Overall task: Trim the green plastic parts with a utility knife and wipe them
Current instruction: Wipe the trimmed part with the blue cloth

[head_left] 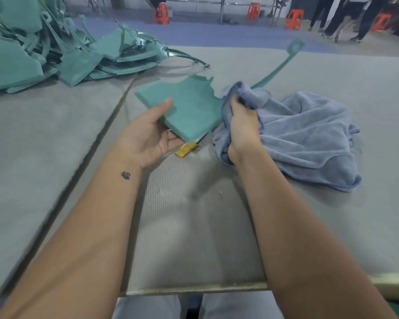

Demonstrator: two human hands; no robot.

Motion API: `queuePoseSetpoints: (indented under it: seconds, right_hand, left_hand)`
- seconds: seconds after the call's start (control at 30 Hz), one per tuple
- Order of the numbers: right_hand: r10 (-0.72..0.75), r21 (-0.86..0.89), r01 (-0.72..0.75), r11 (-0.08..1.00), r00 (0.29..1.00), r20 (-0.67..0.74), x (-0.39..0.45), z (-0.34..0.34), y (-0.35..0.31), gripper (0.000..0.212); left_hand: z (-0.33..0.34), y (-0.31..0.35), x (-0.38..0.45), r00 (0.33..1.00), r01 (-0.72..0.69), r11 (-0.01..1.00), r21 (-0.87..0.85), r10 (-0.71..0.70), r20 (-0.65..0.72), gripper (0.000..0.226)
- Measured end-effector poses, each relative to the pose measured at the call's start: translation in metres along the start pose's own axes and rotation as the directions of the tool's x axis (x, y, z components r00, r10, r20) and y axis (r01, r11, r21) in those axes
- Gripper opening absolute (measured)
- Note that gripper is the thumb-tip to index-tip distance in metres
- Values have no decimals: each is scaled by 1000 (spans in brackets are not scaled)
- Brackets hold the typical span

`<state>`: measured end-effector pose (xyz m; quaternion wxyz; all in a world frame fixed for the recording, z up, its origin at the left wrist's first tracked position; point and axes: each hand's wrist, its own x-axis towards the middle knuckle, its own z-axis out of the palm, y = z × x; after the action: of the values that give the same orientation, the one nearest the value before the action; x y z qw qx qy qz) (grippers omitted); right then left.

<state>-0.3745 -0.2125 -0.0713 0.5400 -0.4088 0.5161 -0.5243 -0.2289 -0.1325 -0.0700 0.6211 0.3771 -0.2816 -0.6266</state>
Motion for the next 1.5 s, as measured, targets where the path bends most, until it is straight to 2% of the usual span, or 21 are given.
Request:
queuePoseSetpoints:
  seconds: [0.1, 0.13, 0.2, 0.27, 0.33, 0.4, 0.47, 0.53, 0.6, 0.63, 0.7, 0.77, 0.87, 0.97, 1.1, 1.2, 1.5]
  right_hand:
    - [75, 196, -105, 975, 985, 153, -9, 0, 2, 33]
    - [126, 206, -168, 964, 971, 206, -10, 1, 1, 31]
    - [211, 21, -223, 975, 945, 250, -10, 0, -3, 27]
    - [181, -70, -170, 983, 959, 220, -8, -2, -4, 23]
    - [85, 58, -97, 994, 979, 183, -8, -3, -2, 4]
    - [129, 345, -175, 922, 980, 153, -8, -7, 0, 23]
    - [92, 604, -227, 764, 965, 247, -6, -10, -4, 16]
    - [-19, 651, -216, 728, 942, 334, -2, -12, -3, 33]
    - [-116, 511, -79, 856, 933, 339, -7, -8, -1, 34]
    - [-158, 363, 47, 931, 946, 284, -8, -5, 2, 27]
    - [-223, 96, 211, 973, 964, 143, -7, 0, 7, 24]
    - [-254, 4, 255, 967, 962, 102, -4, 3, 13, 22]
    - [-229, -43, 243, 969, 952, 204, -1, 2, 17, 11]
    - [-204, -37, 211, 977, 970, 134, 2, 0, 16, 11]
    - [-175, 42, 172, 984, 981, 85, 0, 1, 14, 28]
    - [-151, 84, 144, 986, 986, 76, 0, 1, 11, 13]
    - [-82, 181, 65, 981, 993, 87, 3, -8, 6, 9]
  left_hand:
    - [0, -2, 4, 987, -45, 995, -93, 30, -155, 22]
    - [-2, 0, 4, 982, -75, 990, -119, 52, -183, 21]
    - [-7, 5, 5, 967, -128, 983, -131, 94, -235, 22]
    - [-13, 9, 6, 954, -153, 980, -124, 114, -277, 19]
    - [-17, 10, 6, 942, -159, 979, -130, 111, -315, 17]
    - [-17, 8, 7, 933, -167, 978, -123, 116, -342, 16]
    - [-17, 7, 8, 928, -174, 980, -102, 129, -349, 13]
    - [-15, 5, 9, 931, -177, 980, -93, 136, -340, 11]
    - [-13, 3, 9, 938, -181, 980, -86, 145, -315, 12]
    - [-11, 2, 9, 941, -185, 980, -72, 156, -301, 14]
    - [-9, -1, 10, 947, -195, 980, -29, 180, -267, 17]
    - [-7, -3, 10, 955, -196, 980, -24, 185, -231, 17]
    - [-3, -5, 11, 963, -189, 982, 14, 188, -194, 16]
    - [-2, -8, 11, 953, -190, 976, 104, 209, -218, 18]
    - [-5, -5, 11, 958, -158, 985, 68, 169, -231, 23]
    - [-9, -1, 9, 963, -135, 987, 87, 151, -222, 25]
    - [-19, 8, 2, 969, -43, 991, 125, 72, -236, 27]
